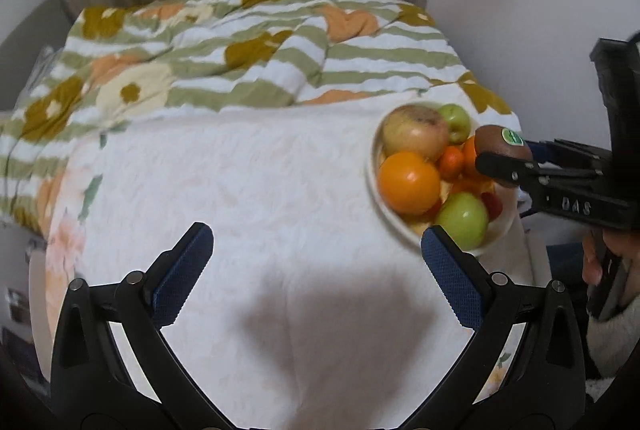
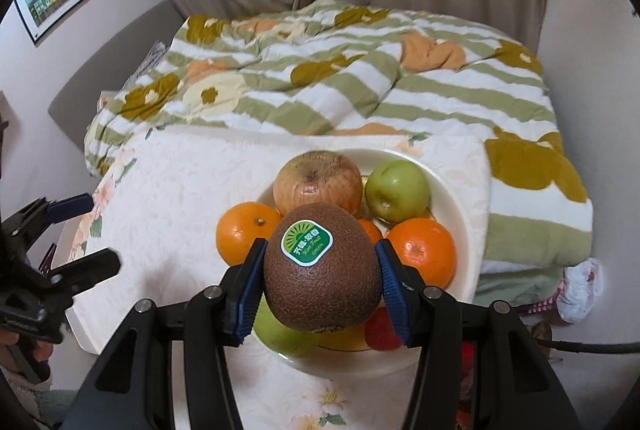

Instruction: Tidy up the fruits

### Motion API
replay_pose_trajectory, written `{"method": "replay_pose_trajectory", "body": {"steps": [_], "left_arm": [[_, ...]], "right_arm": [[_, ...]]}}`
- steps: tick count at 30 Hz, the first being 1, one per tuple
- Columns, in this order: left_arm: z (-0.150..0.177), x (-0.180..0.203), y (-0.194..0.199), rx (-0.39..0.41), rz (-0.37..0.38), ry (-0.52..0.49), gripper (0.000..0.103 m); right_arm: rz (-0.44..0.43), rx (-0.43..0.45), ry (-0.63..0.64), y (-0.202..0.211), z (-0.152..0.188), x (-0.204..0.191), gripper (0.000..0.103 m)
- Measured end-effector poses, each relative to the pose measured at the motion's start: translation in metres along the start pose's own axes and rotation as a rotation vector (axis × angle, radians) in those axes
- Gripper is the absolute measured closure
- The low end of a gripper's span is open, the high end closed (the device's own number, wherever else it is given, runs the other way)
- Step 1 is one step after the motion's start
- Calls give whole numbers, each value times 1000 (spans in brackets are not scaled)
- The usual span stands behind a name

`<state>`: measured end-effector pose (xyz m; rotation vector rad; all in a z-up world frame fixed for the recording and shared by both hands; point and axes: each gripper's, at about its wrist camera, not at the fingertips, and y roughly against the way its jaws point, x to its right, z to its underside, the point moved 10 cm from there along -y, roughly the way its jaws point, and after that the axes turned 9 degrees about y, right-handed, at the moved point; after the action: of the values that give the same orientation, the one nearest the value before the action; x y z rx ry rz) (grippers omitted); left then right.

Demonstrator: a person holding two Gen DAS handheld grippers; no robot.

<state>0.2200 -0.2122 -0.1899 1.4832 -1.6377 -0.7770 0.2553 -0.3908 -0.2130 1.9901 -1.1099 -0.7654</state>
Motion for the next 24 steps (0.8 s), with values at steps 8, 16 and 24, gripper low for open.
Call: {"method": "replay_pose_trajectory", "body": {"steps": [8, 16, 24], "left_arm": [[25, -23, -5, -38, -33, 76, 0], [25, -24, 5, -19, -23, 74, 0], [16, -30, 30, 37, -1, 29, 0]], "right_arm": [[-19, -55, 18, -18, 7, 5, 53], [4, 26, -36, -1, 2, 9, 10], [95, 63, -27, 19, 2, -3, 10]]}}
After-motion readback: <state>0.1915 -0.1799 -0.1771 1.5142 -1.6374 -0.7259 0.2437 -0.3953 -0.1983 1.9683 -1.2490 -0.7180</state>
